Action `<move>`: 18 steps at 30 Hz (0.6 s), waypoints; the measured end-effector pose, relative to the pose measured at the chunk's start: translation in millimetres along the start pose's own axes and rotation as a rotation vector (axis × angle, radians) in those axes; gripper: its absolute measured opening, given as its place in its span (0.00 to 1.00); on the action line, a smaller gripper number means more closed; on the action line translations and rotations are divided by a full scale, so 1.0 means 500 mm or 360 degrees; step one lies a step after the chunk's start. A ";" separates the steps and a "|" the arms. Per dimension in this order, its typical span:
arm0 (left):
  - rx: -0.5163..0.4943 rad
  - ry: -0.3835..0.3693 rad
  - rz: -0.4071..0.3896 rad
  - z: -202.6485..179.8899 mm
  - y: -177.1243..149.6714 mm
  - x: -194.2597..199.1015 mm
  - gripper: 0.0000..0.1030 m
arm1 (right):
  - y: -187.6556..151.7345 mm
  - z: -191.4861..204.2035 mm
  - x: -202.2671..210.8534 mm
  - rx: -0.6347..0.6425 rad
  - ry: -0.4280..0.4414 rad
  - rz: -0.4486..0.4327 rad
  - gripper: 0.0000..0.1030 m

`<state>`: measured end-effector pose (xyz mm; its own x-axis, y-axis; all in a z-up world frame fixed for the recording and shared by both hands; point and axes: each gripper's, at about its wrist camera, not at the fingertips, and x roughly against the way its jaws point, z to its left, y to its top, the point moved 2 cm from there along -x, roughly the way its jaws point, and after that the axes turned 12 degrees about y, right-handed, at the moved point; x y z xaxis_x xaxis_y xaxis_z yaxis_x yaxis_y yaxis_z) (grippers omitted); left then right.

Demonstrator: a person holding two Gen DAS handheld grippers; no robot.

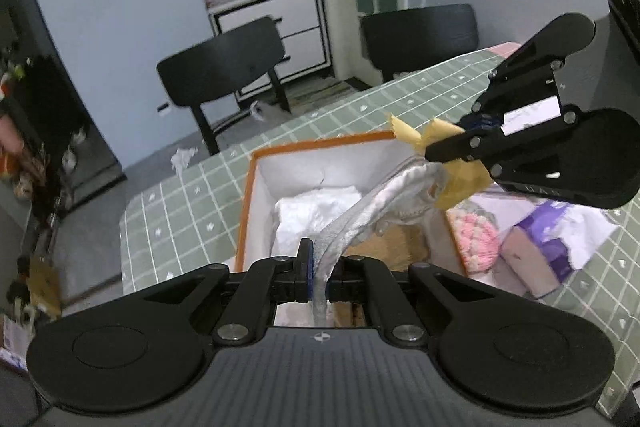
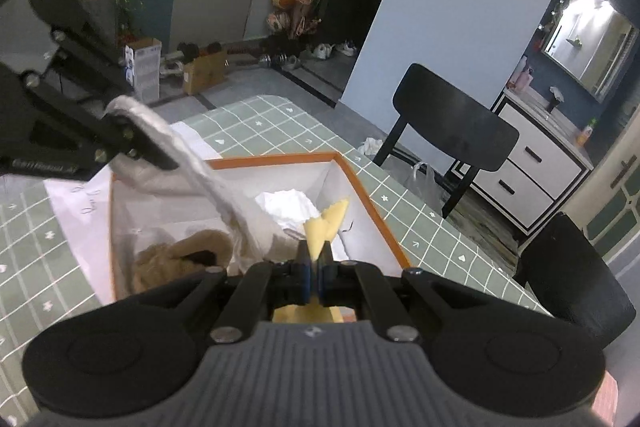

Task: Organize soft objects
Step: 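Lift the plastic sleeve with the left tool while the right tool carries the yellow cloth toward the box, then lower the sleeve and yellow cloth into the orange box and open both tools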

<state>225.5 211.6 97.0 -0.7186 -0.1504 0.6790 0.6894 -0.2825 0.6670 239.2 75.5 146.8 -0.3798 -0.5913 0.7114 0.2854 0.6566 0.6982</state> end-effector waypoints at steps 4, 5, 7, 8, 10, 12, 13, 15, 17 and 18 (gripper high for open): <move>0.0106 -0.0033 0.0048 0.030 -0.021 -0.037 0.05 | 0.014 -0.011 -0.067 -0.0005 0.0003 0.0056 0.00; 0.0126 -0.0037 0.0061 0.035 -0.027 -0.046 0.05 | 0.017 -0.012 -0.085 0.0002 -0.0001 0.0075 0.00; 0.0172 -0.0023 0.0062 0.046 -0.037 -0.060 0.05 | 0.018 -0.014 -0.115 0.0012 0.0006 0.0109 0.00; 0.0199 -0.0007 0.0056 0.052 -0.043 -0.066 0.05 | 0.022 -0.015 -0.130 0.0013 0.0009 0.0124 0.00; 0.0234 0.0016 0.0088 0.064 -0.055 -0.082 0.05 | 0.026 -0.015 -0.158 0.0017 0.0014 0.0151 0.00; 0.0237 0.0040 0.0125 0.067 -0.065 -0.096 0.05 | 0.027 -0.015 -0.180 0.0019 0.0015 0.0168 0.00; 0.0225 0.0051 0.0145 0.065 -0.073 -0.102 0.05 | 0.025 -0.017 -0.189 0.0020 0.0013 0.0174 0.00; 0.0190 0.0074 0.0188 0.060 -0.086 -0.115 0.05 | 0.026 -0.021 -0.207 0.0025 -0.0005 0.0189 0.00; 0.0153 0.0083 0.0224 0.050 -0.096 -0.125 0.05 | 0.024 -0.032 -0.224 0.0012 -0.0021 0.0212 0.00; 0.0131 0.0080 0.0249 0.044 -0.102 -0.131 0.05 | 0.027 -0.040 -0.236 0.0002 -0.0026 0.0225 0.00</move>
<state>239.4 256.4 25.3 -0.6042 -0.2344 0.7616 0.7968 -0.1737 0.5787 305.2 144.6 73.9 -0.3505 -0.4852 0.8011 0.3358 0.7334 0.5911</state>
